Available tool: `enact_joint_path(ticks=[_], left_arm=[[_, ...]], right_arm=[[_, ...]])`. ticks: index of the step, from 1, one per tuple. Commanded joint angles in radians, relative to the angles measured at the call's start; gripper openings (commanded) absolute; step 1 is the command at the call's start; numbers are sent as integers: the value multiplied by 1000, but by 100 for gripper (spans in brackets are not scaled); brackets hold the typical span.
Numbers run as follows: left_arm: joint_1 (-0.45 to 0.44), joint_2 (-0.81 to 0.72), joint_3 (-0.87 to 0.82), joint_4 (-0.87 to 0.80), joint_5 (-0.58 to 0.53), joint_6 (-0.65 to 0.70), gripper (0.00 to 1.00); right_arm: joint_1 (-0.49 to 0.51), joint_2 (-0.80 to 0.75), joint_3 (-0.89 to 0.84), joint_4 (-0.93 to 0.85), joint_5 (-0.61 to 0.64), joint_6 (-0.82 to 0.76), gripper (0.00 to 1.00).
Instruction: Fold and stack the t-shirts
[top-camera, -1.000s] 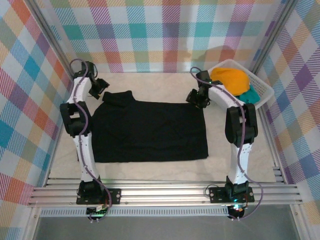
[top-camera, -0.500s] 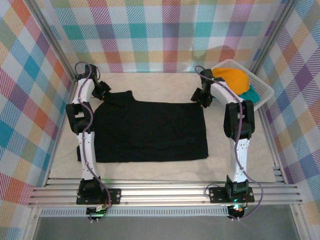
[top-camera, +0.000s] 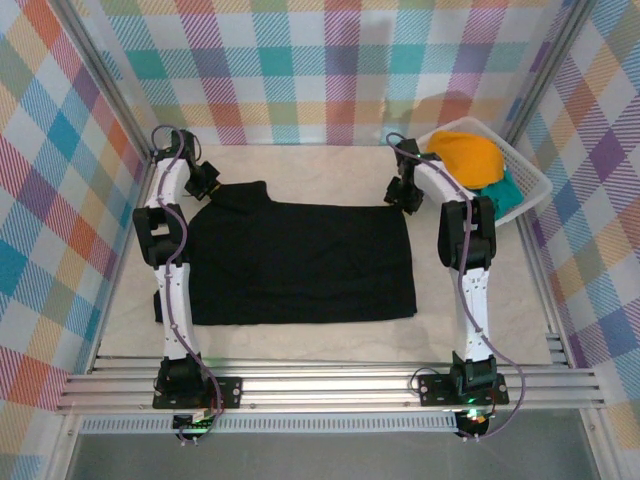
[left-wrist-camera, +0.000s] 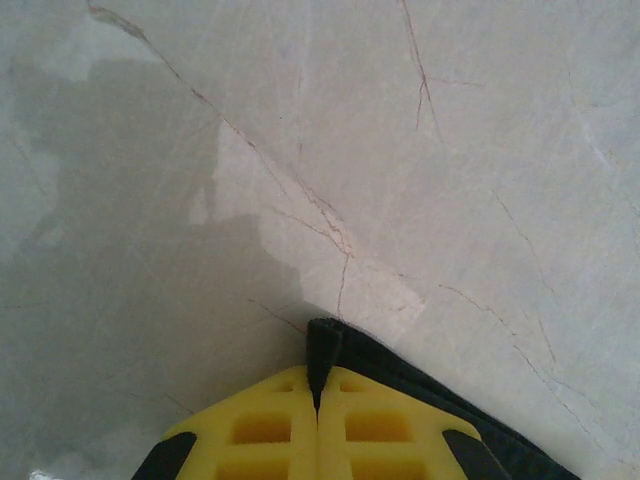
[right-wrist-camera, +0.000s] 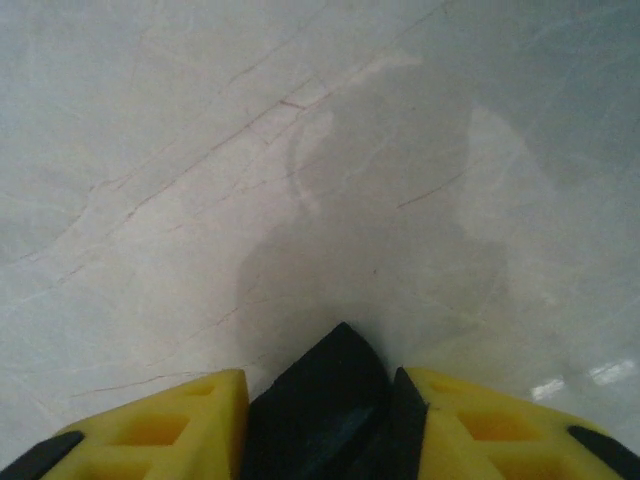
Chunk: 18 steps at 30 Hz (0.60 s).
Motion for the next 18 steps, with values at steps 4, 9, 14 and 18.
enact_joint_path(ticks=[4,9,14,18], left_arm=[[-13,-161,-72,66,16,-7,0],[-35,-276,-172,93,-5,48,0],[-53,-435,-357,142,-31,88,0],[-54,-611,-572,202,-58,92,0]], right_arm=[[0,20,15,-32,7,17,7],[14,-96,-61,7,32,25,0],[27,-228,-163,34,36,29,0],[45,-327,-263,51,22,34,0]])
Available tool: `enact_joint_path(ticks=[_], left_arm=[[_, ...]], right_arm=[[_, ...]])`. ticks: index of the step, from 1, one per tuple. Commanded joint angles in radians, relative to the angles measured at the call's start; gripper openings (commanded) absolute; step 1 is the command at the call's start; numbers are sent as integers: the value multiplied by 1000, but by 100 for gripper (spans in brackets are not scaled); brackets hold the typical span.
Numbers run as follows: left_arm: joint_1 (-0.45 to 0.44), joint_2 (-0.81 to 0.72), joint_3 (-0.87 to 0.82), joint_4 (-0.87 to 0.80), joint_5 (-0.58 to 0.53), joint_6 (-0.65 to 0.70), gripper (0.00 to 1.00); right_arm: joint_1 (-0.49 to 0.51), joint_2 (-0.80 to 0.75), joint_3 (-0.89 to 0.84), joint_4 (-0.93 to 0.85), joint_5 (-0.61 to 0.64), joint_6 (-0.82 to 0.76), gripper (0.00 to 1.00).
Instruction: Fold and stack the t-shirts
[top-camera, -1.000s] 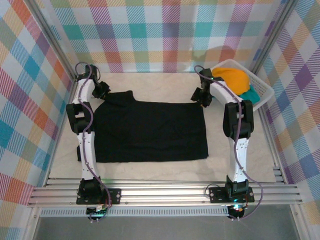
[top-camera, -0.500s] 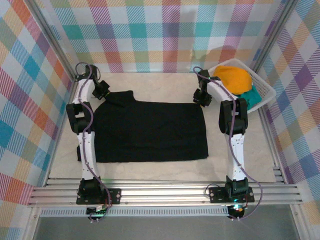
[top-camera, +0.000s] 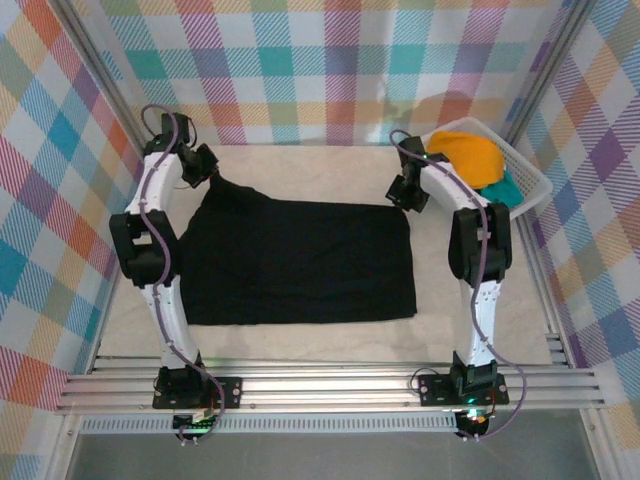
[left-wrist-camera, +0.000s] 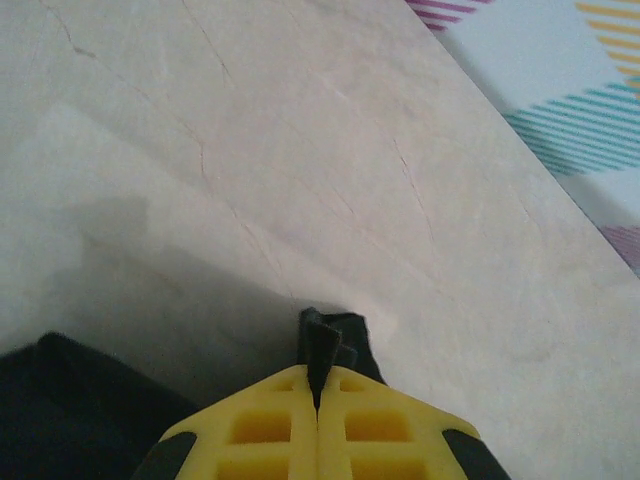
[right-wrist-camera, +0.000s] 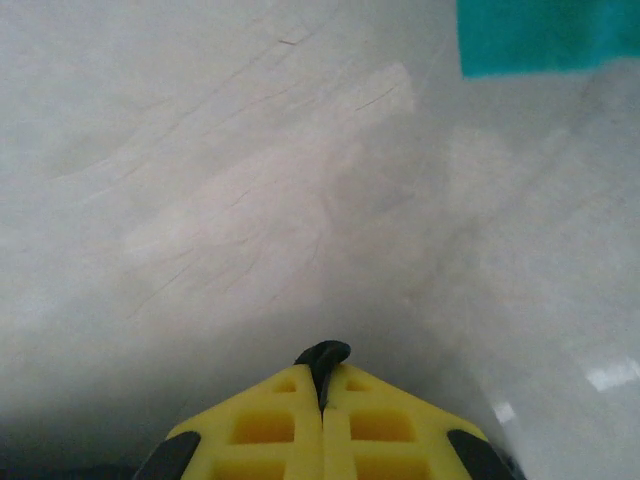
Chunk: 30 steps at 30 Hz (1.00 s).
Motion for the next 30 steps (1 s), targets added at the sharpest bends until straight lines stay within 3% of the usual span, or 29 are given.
enact_joint_path(ticks=[1,5,11,19,23,27,30], left_arm=[[-1,-162,-163,64,-37,30,0],[-1,-353,-342,90,-90,32,0],[-1,-642,-598,93,-267,20,0],[-1,-953,-966,37,-375,-178,0],[1,-1030,-1066,-4,-439,-244,0],[1,-1020,-1110,-10,-377,-271,0],[1,-1040,-1121,-140,-440,-366,0]], right_arm=[[20,-113,-88,24,1,16,0],[38,-234,-227,52,-3,37,0],[62,-401,-440,91,10,65,0],[78,-541,-695,152,-23,103,0],[88,-575,-776,179,-41,122,0],[91,-578,-804,187,-60,112,0],[91,-597,-808,163,-25,116,10]])
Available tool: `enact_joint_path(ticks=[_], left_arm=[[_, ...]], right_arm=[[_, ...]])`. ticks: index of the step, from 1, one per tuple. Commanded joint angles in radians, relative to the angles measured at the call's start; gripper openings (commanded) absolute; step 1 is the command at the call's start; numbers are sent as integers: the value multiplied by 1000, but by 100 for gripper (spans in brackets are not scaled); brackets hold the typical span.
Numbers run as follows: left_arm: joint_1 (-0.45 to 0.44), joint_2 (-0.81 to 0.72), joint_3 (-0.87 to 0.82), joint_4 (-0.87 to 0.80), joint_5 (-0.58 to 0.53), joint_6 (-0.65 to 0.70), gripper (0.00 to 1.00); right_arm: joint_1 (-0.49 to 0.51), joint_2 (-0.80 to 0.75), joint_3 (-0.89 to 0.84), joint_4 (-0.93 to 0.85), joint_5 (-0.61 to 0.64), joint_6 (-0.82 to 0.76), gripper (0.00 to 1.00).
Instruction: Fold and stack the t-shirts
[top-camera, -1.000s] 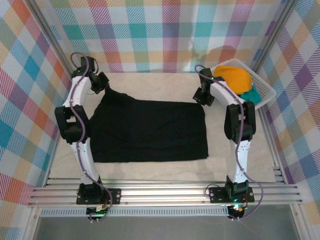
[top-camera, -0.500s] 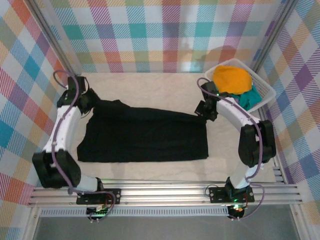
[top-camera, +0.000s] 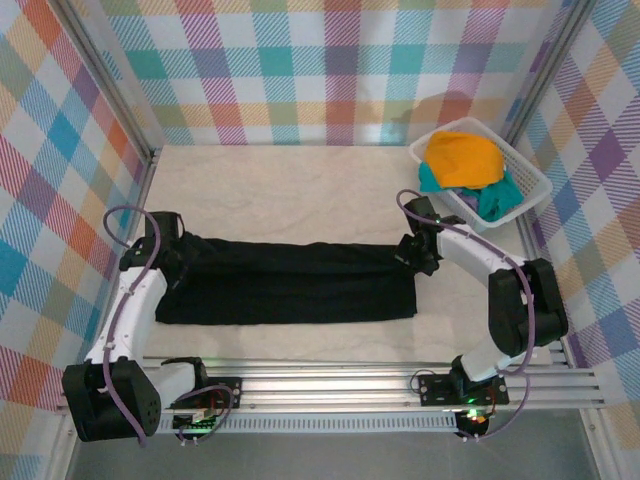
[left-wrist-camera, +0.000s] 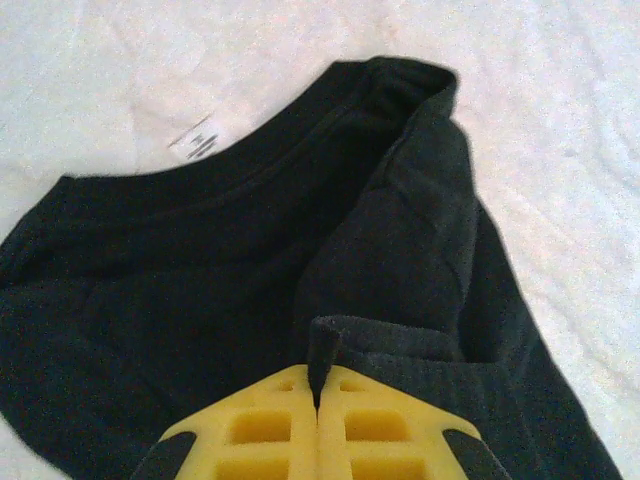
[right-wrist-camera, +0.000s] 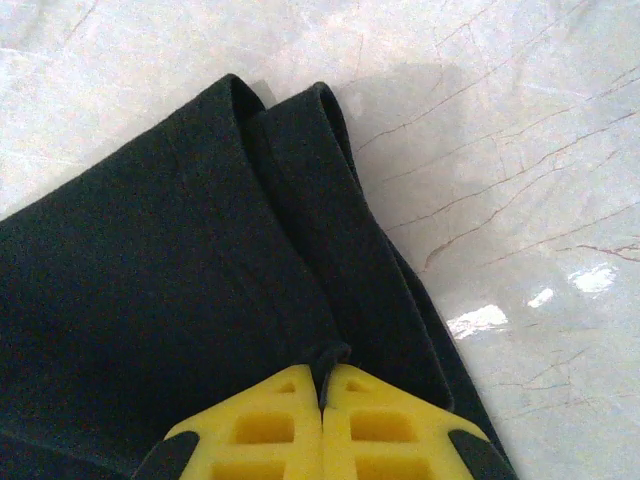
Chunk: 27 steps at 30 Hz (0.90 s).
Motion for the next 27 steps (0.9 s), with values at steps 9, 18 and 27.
enact_joint_path(ticks=[9,18,27], left_arm=[[0,-190,-79,-63,4,-186,9],[1,-203,-106,-208,-76,-290,54],[1,-96,-80,16,74,-224,59]], right_arm=[[7,-71,-24,15,57,22,17],[65,-59,29,-3,91,31,17],[122,-60,57,29,78,-16,18]])
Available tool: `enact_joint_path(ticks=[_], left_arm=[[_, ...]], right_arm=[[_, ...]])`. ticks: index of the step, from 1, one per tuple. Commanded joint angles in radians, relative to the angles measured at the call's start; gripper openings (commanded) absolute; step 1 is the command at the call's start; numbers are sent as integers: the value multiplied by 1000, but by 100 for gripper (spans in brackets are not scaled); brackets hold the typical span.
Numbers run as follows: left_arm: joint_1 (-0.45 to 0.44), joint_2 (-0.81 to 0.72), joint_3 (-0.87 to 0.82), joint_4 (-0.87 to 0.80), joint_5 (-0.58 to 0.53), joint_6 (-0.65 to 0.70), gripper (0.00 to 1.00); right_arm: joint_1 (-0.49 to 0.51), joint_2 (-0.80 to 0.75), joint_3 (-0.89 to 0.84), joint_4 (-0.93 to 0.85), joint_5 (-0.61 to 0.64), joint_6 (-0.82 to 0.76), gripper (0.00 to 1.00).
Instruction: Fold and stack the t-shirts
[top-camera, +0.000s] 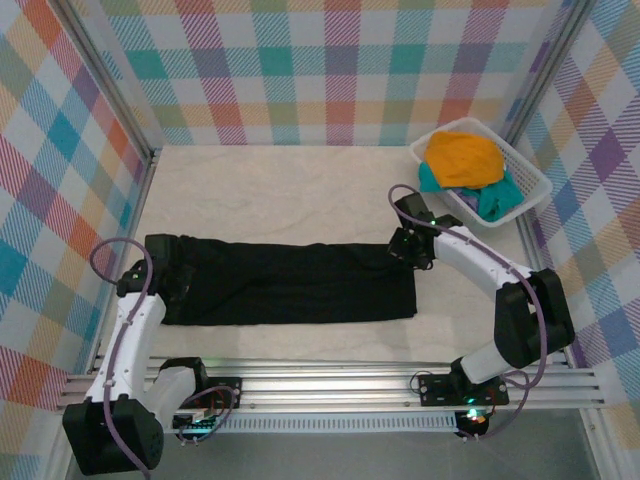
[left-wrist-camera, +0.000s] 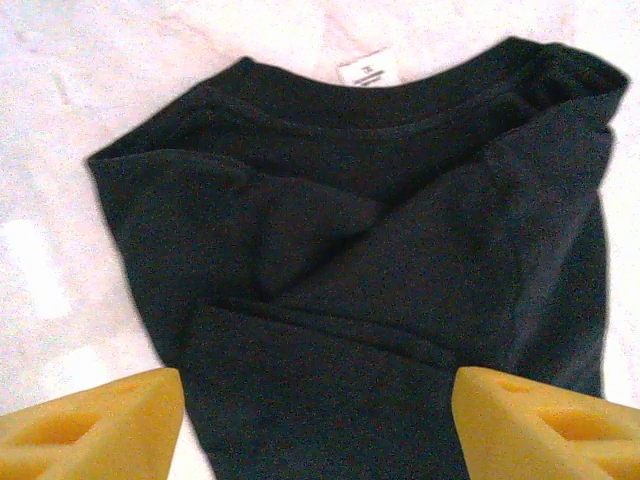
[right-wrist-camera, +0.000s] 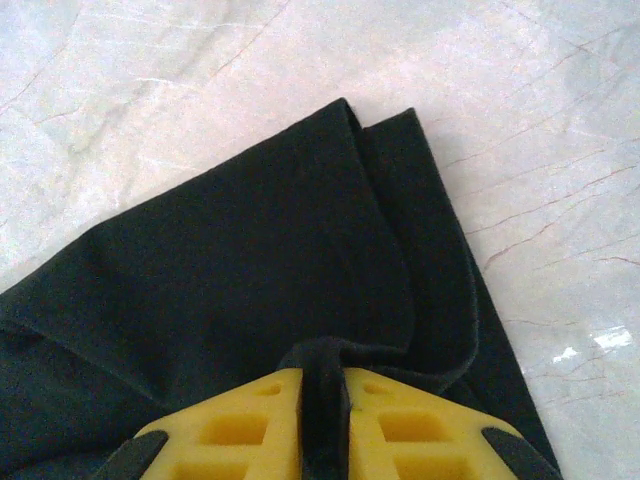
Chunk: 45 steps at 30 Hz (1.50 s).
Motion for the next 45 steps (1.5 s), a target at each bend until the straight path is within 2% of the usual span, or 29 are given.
enact_joint_path(ticks=[1,3,7,9,12,17,21,25,30,34,40,45], left_arm=[[-1,129,60,176,139,98,56],[-4,294,142,201,256,197,54],[-12,562,282,207,318,387,42],[-13,652,337,216,372,464,44],[-34,746,412,118,379,524,47],[-106,754,354,140,362,545,47],[-141,748,310,137,334,531,42],[-151,694,254,138,342,521,32],[-200,607,217,118,364,502,30],[-239,545,184,108,381,466,16],[-283,496,125,99,377,415,16],[-313,519,57,139,467,367,12]], right_arm=[[28,11,20,38,-25,-46,17],[36,31,13,79,-83,-65,17],[37,56,-16,107,-118,-73,17],[37,60,-21,107,-120,-79,17],[37,54,-20,93,-126,-88,18],[36,39,-37,71,-95,-82,18],[27,28,-53,15,-18,-54,18],[5,-15,-79,-3,24,-46,18],[-18,-47,-89,-18,45,-57,18],[-20,-58,-97,-11,39,-55,19],[-19,-53,-104,-4,25,-48,19],[-19,-65,-101,-15,43,-47,19]])
